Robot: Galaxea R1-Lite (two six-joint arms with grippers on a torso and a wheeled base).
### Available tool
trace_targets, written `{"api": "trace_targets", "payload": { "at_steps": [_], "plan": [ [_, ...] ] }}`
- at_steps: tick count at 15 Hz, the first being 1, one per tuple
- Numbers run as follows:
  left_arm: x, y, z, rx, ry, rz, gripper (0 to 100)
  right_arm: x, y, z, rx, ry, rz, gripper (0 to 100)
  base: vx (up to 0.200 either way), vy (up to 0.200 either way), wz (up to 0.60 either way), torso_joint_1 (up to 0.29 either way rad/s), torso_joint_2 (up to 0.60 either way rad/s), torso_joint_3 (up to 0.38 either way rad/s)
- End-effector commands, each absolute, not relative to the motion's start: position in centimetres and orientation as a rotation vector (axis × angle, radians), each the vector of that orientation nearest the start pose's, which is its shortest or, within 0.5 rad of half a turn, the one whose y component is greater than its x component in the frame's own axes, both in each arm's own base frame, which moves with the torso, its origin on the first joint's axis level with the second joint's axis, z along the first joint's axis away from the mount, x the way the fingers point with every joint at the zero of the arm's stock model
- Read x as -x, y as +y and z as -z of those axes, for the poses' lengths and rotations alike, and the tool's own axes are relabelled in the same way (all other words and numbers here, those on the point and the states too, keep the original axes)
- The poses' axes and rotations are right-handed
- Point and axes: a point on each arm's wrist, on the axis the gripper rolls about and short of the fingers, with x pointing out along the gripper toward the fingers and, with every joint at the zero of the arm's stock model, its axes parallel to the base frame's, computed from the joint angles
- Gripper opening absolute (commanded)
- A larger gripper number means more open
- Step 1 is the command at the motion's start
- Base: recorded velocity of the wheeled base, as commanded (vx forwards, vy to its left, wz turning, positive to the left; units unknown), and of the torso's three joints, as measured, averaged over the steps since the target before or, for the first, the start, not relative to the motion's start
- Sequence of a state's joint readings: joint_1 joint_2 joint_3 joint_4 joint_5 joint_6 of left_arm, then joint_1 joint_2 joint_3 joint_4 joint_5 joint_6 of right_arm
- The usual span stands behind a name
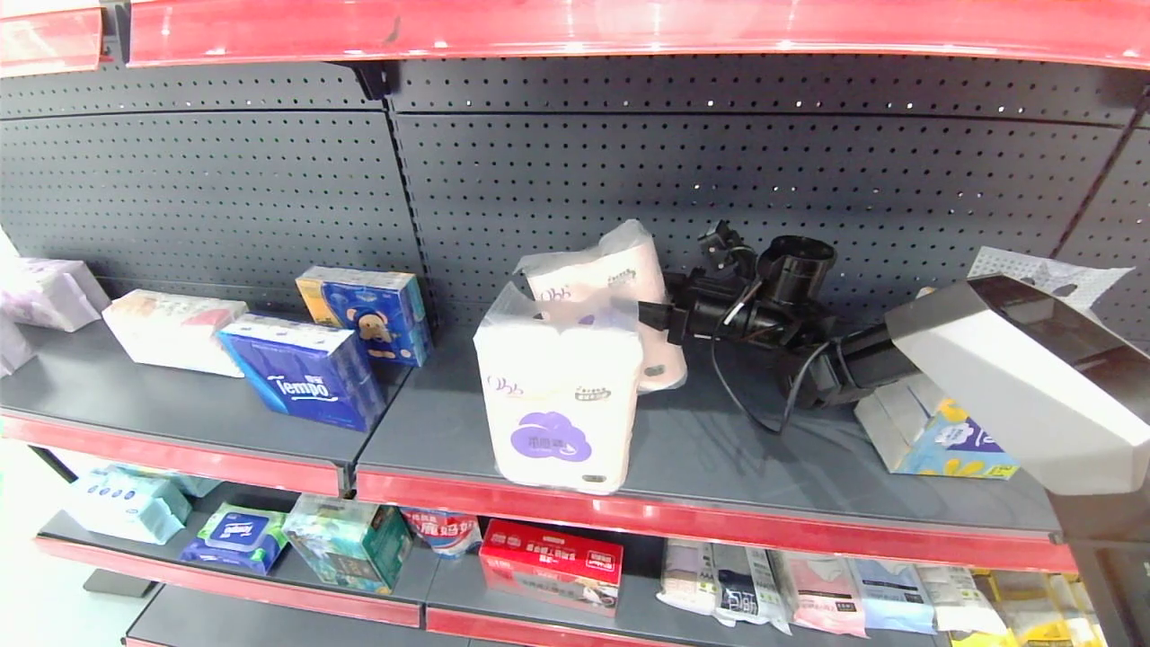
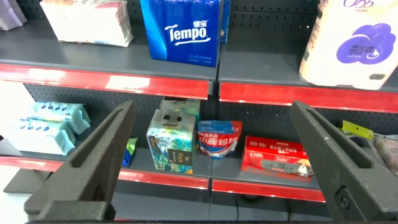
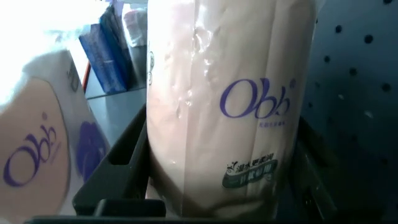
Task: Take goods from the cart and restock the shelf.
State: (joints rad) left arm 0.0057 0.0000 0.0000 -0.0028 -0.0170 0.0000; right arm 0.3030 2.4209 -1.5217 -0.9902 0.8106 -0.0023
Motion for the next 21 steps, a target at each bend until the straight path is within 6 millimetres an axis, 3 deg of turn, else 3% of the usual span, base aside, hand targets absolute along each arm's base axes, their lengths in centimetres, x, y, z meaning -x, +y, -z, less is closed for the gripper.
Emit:
{"api": "trace_targets", "payload": {
  "at_steps": [1,16,21],
  "plan": [
    [2.3,-0.1,-7.6,0.0,-0.003,0.011,100,-46.2,16.3,-12.3,0.021,-0.109,-1.114,0,0.0,0.0,0.0,0.0,0.0,0.0],
    [2.3,-0.1,-7.6,0.0,-0.003,0.011,100,-46.4,18.0,-11.2,-0.01,-0.088,-1.15,0,0.0,0.0,0.0,0.0,0.0,0.0],
    [2.3,-0.1,-7.6,0.0,-0.003,0.011,100,-46.8,15.9,-10.0,-0.016,-0.033,-1.119,0,0.0,0.0,0.0,0.0,0.0,0.0]
  ]
}}
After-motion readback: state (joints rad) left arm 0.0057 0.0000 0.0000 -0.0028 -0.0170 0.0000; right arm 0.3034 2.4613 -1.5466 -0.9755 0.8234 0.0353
